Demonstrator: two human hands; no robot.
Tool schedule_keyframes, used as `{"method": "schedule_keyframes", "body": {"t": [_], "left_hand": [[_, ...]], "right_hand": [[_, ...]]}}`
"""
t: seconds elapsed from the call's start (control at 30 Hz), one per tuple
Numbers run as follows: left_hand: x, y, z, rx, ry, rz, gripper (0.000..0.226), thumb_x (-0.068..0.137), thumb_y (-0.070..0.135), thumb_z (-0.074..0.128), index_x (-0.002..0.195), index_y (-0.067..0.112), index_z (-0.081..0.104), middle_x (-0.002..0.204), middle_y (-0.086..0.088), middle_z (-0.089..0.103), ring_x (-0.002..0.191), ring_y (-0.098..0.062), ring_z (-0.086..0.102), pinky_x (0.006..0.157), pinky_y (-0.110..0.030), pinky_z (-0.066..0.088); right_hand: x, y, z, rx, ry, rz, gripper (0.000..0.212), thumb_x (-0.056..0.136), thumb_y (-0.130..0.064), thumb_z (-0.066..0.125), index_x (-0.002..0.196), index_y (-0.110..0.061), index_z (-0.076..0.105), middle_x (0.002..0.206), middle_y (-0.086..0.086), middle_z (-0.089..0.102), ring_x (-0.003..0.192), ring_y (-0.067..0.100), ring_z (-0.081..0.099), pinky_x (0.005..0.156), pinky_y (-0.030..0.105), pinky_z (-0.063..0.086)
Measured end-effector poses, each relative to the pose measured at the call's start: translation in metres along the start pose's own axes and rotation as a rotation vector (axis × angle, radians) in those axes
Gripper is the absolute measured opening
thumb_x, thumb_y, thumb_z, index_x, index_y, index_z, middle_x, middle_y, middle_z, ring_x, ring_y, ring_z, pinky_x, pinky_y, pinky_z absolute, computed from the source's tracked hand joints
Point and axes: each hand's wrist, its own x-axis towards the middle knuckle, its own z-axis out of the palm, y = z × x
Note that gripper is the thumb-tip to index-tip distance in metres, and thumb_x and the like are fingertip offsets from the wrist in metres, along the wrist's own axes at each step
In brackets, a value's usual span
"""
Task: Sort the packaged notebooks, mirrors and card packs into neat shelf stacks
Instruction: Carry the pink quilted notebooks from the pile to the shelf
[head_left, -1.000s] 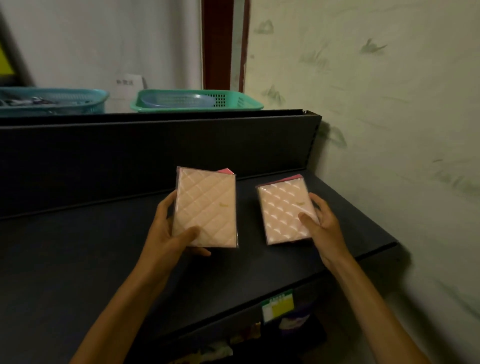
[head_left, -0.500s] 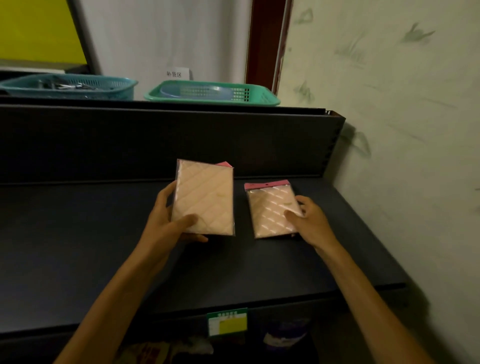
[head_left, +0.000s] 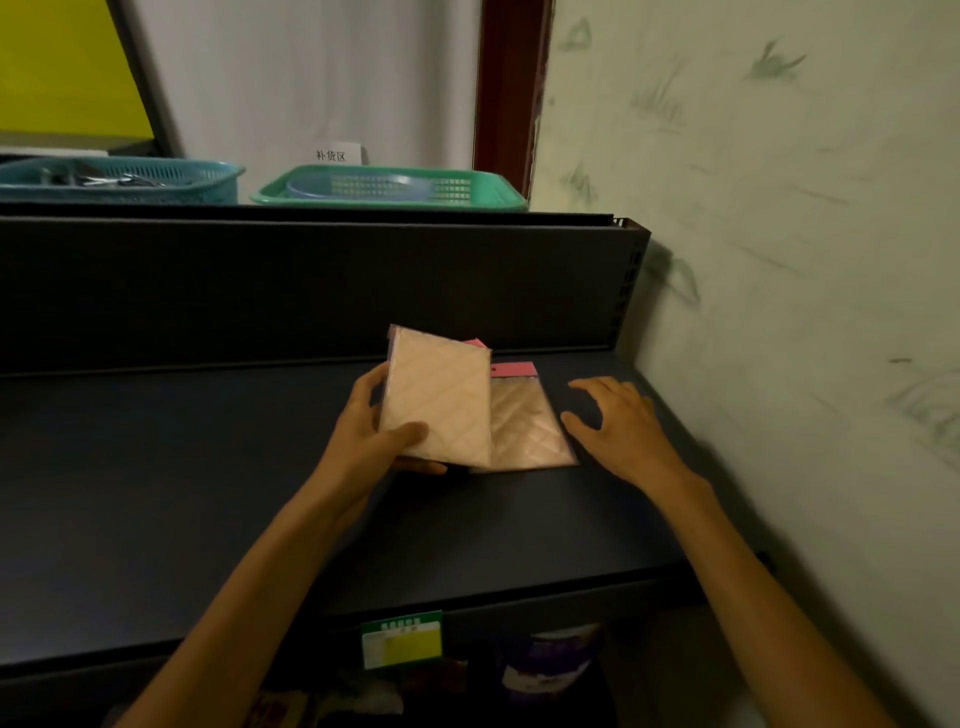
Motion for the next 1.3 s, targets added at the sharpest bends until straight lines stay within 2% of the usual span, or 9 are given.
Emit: {"method": "schedule_keyframes", "body": {"t": [0.17,0.3,0.43,0.57,0.67,0.77,0.9,1.07,1.3], "left_hand": [[0.014,-0.006,0.031,-0.028,-0.019,-0.077,0.077,0.081,-0.001,0.066,0.139,0.035,0.031,0.138,-0.007,0.043,0.105,-0.029,0.059,0.067,-0.04,0.059],[0.025,-0.011,0.05,0.041,-0.025,-0.133,0.077,0.08,0.0,0.067,0.14,0.031,0.03,0.137,-0.008,0.045,0.104,-0.027,0.06,0.071,-0.04,0.06],[0.033,-0.018,0.055,0.253,-0.005,-0.125,0.077,0.078,0.008,0.073,0.142,0.024,0.031,0.139,-0.007,0.047,0.112,-0.024,0.057,0.089,-0.042,0.054],[0.034,-0.013,0.057,0.565,-0.015,-0.061,0.079,0.077,0.026,0.076,0.142,0.02,0.033,0.134,-0.004,0.051,0.092,-0.011,0.059,0.07,-0.024,0.053],[0.032,-0.009,0.051,0.903,0.021,0.06,0.074,0.076,0.039,0.075,0.138,0.018,0.041,0.129,-0.003,0.055,0.1,-0.016,0.057,0.079,-0.024,0.046],[0.029,-0.007,0.037,1.13,0.01,0.193,0.066,0.076,0.047,0.071,0.133,0.023,0.046,0.126,-0.002,0.055,0.108,-0.017,0.054,0.087,-0.029,0.046],[0.019,0.003,0.008,1.267,0.018,0.239,0.069,0.082,0.044,0.065,0.142,0.022,0.038,0.141,-0.003,0.043,0.128,-0.024,0.04,0.104,-0.042,0.039],[-0.001,0.011,-0.042,1.402,0.04,0.169,0.072,0.086,0.05,0.057,0.147,0.024,0.028,0.148,-0.002,0.034,0.135,-0.025,0.03,0.108,-0.046,0.034],[-0.042,0.02,-0.118,1.458,0.169,0.133,0.072,0.087,0.052,0.055,0.147,0.023,0.028,0.147,-0.003,0.035,0.134,-0.026,0.03,0.105,-0.047,0.035]], "right_hand": [[0.002,0.012,-0.002,0.033,0.005,-0.01,0.047,0.091,-0.037,0.056,0.135,-0.023,0.047,0.139,0.001,0.047,0.129,0.023,0.04,0.109,0.041,0.031],[0.0,0.018,-0.005,0.073,0.0,0.003,0.046,0.091,-0.035,0.056,0.135,-0.024,0.046,0.14,0.0,0.046,0.13,0.021,0.038,0.11,0.038,0.03],[-0.002,0.022,-0.007,0.127,0.015,0.021,0.045,0.092,-0.032,0.056,0.135,-0.022,0.047,0.14,0.001,0.046,0.13,0.021,0.039,0.11,0.037,0.031],[-0.002,0.021,-0.005,0.145,0.014,0.016,0.044,0.092,-0.032,0.056,0.134,-0.022,0.047,0.139,0.001,0.047,0.13,0.02,0.039,0.11,0.037,0.031],[-0.002,0.018,-0.006,0.15,0.014,0.013,0.044,0.092,-0.031,0.056,0.134,-0.022,0.047,0.139,0.001,0.047,0.13,0.021,0.04,0.11,0.037,0.03],[0.0,0.012,-0.006,0.14,0.023,-0.011,0.044,0.091,-0.032,0.057,0.134,-0.021,0.048,0.138,0.002,0.048,0.128,0.022,0.041,0.109,0.038,0.032],[0.003,-0.007,-0.006,0.132,0.031,-0.08,0.043,0.091,-0.033,0.057,0.132,-0.021,0.05,0.136,0.001,0.05,0.125,0.022,0.042,0.106,0.038,0.032],[0.002,-0.046,0.01,0.117,-0.031,-0.176,0.044,0.09,-0.034,0.056,0.132,-0.024,0.047,0.136,-0.001,0.048,0.124,0.02,0.04,0.103,0.032,0.026],[-0.012,-0.134,0.043,0.149,-0.074,-0.304,0.047,0.091,-0.036,0.057,0.134,-0.024,0.046,0.142,-0.002,0.045,0.132,0.017,0.037,0.11,0.031,0.023]]}}
